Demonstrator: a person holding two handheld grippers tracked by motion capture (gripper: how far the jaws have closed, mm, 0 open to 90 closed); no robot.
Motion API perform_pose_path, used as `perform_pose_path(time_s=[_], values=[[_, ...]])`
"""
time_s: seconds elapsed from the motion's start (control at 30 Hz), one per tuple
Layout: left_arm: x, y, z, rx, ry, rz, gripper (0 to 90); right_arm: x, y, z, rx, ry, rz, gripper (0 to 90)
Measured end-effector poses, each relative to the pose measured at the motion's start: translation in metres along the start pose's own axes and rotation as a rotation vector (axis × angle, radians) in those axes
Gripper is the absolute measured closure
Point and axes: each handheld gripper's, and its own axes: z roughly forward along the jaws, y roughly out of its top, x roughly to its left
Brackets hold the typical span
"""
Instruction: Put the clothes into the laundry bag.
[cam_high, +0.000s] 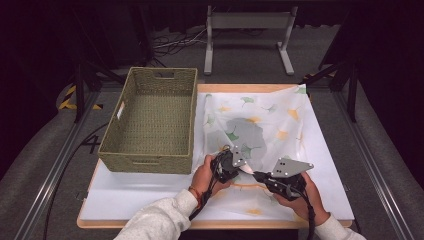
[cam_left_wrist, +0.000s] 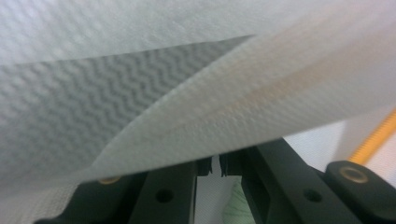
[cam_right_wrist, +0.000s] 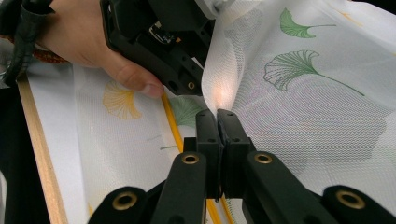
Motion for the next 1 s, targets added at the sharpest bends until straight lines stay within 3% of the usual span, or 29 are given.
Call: perform_pose_path(time_s=[0.53, 0.67, 1.0], values=[[-0.010, -0.010, -0.029, -0.014, -0.071, 0.043, 73.9, 0.001, 0.006, -0.010, -0.048, -0.007, -0.002, 89.1], [-0.014, -0.014, -0.040, -0.015, -0.076, 0.077, 72.3, 0.002, 0.008, -0.012, -0.060, -0.005, 0.000, 89.1], [-0.012, -0.026, -0.063, -0.026, -0.110, 0.073, 84.4, 0.005, 0.013, -0.020, -0.084, -0.003, -0.009, 89.1]])
